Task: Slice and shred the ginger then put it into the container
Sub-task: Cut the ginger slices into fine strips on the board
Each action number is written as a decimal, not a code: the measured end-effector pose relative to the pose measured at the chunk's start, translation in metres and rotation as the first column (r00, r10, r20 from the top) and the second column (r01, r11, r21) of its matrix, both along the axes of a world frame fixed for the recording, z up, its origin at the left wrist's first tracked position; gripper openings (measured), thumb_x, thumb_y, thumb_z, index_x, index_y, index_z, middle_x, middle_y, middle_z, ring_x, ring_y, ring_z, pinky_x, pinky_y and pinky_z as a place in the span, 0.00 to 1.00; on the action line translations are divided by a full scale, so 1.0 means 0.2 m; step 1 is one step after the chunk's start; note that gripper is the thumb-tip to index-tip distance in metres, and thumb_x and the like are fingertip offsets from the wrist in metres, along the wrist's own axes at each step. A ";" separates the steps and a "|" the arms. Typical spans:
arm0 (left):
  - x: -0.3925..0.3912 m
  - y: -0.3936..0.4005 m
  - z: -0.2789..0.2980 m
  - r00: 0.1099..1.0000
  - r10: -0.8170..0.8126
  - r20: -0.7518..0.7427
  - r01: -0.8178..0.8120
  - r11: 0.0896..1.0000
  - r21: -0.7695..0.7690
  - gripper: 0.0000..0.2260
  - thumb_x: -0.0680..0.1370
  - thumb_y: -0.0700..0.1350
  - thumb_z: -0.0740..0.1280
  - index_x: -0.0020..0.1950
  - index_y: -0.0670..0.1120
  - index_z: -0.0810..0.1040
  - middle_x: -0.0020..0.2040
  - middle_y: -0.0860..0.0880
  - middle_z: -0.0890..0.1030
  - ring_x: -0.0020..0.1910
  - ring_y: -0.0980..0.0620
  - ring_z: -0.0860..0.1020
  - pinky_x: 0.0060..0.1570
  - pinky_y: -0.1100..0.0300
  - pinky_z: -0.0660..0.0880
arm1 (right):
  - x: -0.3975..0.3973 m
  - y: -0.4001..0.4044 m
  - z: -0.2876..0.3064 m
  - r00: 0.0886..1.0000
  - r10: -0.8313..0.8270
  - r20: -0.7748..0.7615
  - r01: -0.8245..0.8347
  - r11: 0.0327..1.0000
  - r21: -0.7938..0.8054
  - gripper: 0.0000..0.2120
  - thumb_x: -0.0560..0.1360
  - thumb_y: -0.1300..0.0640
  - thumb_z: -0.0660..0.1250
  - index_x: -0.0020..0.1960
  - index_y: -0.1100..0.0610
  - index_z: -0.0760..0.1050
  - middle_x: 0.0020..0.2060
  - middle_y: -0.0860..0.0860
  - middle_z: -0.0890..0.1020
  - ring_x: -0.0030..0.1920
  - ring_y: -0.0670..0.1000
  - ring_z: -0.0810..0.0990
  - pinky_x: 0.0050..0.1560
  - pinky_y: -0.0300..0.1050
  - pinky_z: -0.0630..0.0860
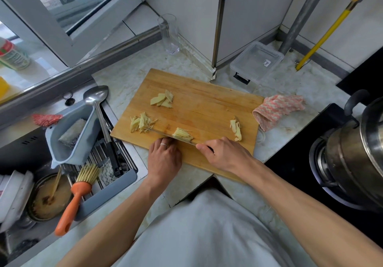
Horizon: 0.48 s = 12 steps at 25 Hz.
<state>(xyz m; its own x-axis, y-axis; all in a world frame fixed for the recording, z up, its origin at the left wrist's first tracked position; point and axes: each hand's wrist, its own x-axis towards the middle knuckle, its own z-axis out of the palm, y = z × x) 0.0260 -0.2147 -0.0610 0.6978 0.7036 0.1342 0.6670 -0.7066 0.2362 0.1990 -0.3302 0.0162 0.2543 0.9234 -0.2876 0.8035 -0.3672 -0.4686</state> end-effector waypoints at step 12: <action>0.00 0.00 -0.01 1.000 0.000 0.010 0.000 1.000 0.001 0.17 0.75 0.45 0.58 0.54 0.41 0.83 0.52 0.43 0.80 0.53 0.40 0.74 0.52 0.48 0.70 | 0.01 0.02 0.02 0.999 0.041 0.036 -0.041 0.999 -0.012 0.25 0.83 0.37 0.51 0.41 0.55 0.73 0.29 0.50 0.75 0.33 0.57 0.75 0.32 0.48 0.66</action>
<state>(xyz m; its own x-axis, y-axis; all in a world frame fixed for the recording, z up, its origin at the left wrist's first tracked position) 0.0258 -0.2149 -0.0630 0.6968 0.7032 0.1412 0.6644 -0.7070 0.2421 0.2009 -0.3257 0.0194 0.2271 0.9299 -0.2892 0.8344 -0.3389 -0.4347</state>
